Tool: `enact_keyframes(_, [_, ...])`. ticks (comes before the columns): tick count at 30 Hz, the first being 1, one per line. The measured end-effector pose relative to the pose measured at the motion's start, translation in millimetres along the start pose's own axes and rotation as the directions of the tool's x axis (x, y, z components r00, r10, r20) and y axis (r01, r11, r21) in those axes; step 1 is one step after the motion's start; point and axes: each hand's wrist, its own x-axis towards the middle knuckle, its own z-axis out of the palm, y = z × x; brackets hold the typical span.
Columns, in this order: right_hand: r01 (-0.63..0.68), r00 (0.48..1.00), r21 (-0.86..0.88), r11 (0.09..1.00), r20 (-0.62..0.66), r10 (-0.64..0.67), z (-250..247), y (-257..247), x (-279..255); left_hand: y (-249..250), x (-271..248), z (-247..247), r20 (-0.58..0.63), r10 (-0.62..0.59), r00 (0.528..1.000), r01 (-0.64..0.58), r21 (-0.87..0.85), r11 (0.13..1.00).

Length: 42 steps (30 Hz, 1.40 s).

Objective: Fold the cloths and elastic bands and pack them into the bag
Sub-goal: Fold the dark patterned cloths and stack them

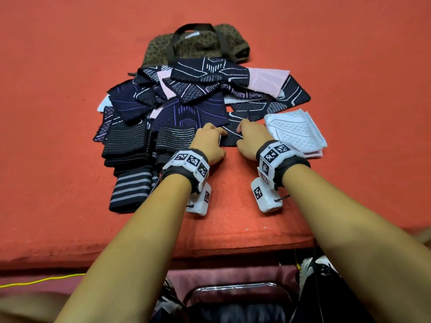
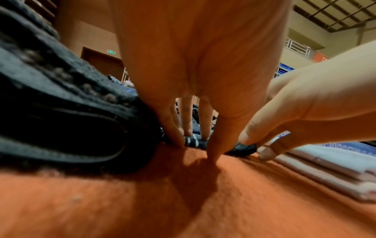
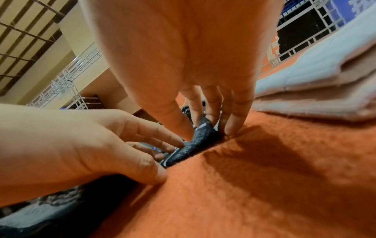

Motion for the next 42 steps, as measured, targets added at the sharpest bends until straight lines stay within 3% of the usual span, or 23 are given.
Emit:
enact_keyframes(8, [0.056, 0.997, 0.021, 0.998, 0.051, -0.057, -12, -3, -16, -1, -2, 2, -0.04, -0.024, 0.999, 0.019, -0.11, 0.994])
enact_keyframes(13, [0.1, 0.971, -0.015, 0.995, 0.218, -0.094, -15, -11, -34, 0, -8, -2, 0.008, -0.01, 1.0, 0.012, -0.196, 0.981])
enact_keyframes(20, [0.08, 0.933, -0.164, 0.983, 0.361, -0.016, -22, -9, -50, -5, -14, -3, -0.007, 0.001, 1.0, -0.003, -0.236, 0.972])
enact_keyframes(24, [0.02, 0.919, -0.147, 0.989, 0.393, 0.04, -29, -4, -53, -8, -17, -5, -0.006, 0.025, 1.0, -0.026, -0.206, 0.978])
enact_keyframes(29, [0.007, 0.92, -0.141, 0.99, 0.388, 0.049, -30, 1, -52, -10, -23, -2, 0.034, 0.101, 0.994, -0.099, -0.071, 0.993])
enact_keyframes(36, [0.022, 0.995, -0.147, 0.989, 0.103, -0.007, -6, 8, -44, -11, -18, 3, -0.061, 0.122, 0.991, -0.123, -0.017, 0.992])
enact_keyframes(42, [-0.006, 0.998, -0.119, 0.993, 0.068, 0.014, 10, 13, -40, -8, -19, 4, -0.114, 0.099, 0.989, -0.105, -0.04, 0.994])
